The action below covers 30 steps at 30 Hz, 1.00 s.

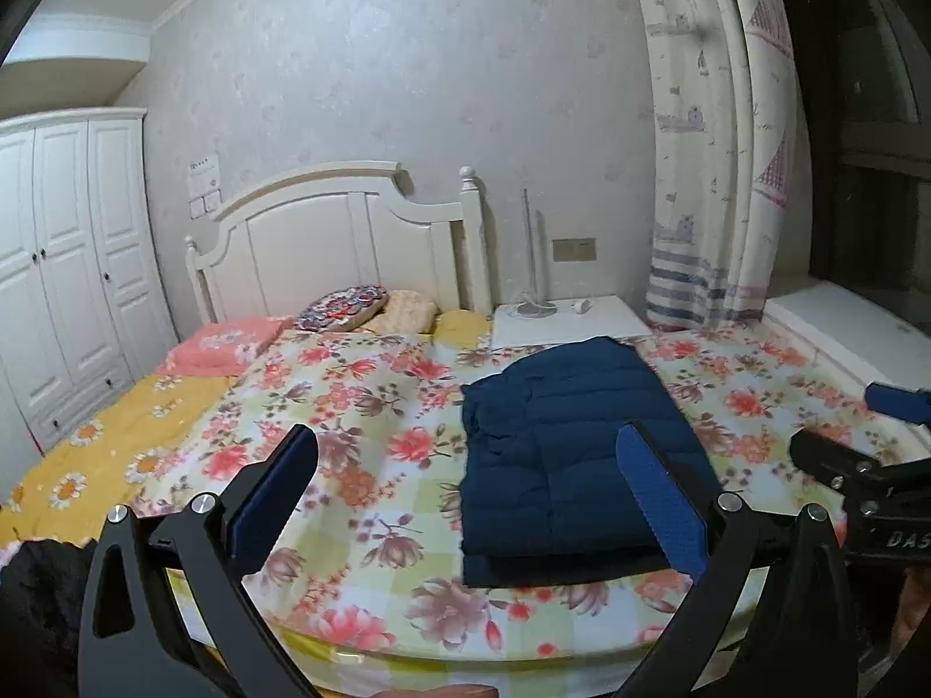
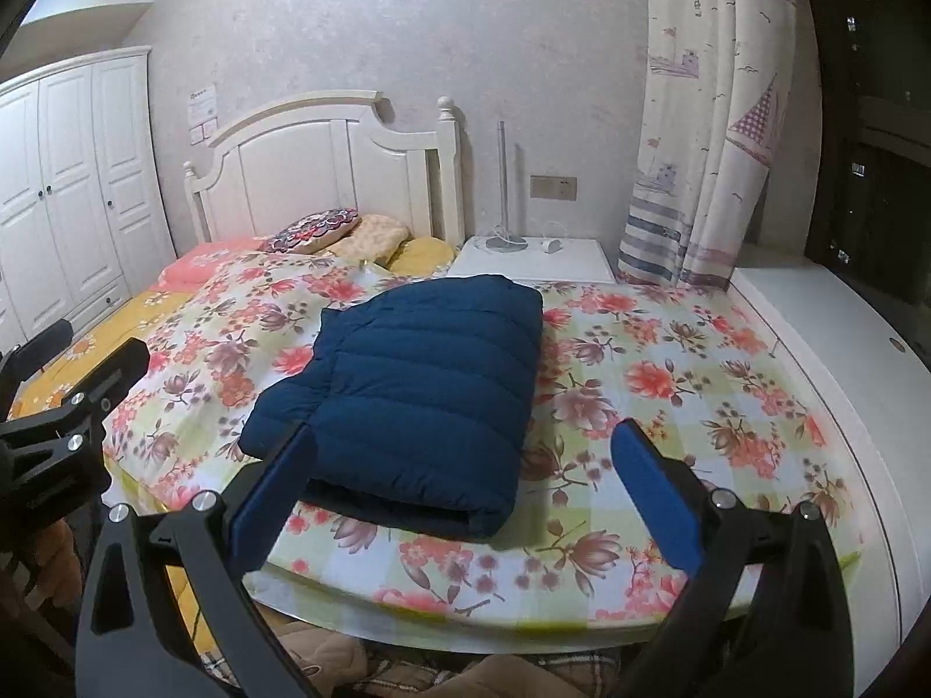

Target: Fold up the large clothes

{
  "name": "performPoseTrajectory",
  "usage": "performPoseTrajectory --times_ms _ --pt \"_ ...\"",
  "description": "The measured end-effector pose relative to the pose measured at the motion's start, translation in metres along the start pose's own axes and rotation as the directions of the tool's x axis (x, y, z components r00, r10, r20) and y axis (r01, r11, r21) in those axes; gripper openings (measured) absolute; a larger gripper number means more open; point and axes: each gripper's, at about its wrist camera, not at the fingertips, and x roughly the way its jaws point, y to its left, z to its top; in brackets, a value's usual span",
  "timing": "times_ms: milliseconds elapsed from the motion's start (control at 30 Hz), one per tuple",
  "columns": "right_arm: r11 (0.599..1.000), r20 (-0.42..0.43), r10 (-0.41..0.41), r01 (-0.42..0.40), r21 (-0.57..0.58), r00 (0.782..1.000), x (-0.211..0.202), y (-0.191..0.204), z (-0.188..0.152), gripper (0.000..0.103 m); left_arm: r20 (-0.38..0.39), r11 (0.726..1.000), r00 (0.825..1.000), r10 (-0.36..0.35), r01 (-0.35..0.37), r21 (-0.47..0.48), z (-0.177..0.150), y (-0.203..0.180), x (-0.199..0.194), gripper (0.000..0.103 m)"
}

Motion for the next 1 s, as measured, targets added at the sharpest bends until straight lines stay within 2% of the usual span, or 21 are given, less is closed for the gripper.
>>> performPoseTrajectory --times_ms 433,1000 --pt "1.000 -0.010 0.003 -0.004 -0.009 1.000 0.005 0.004 -0.002 0.100 -0.057 1.000 0.998 -0.009 0.009 -0.001 -0.005 -0.006 0.013 0.098" --pt "1.000 -0.007 0.005 -0.005 -0.016 1.000 0.004 0.005 -0.002 0.100 -0.068 1.000 0.998 -0.018 0.018 -0.004 -0.008 -0.005 0.015 0.098"
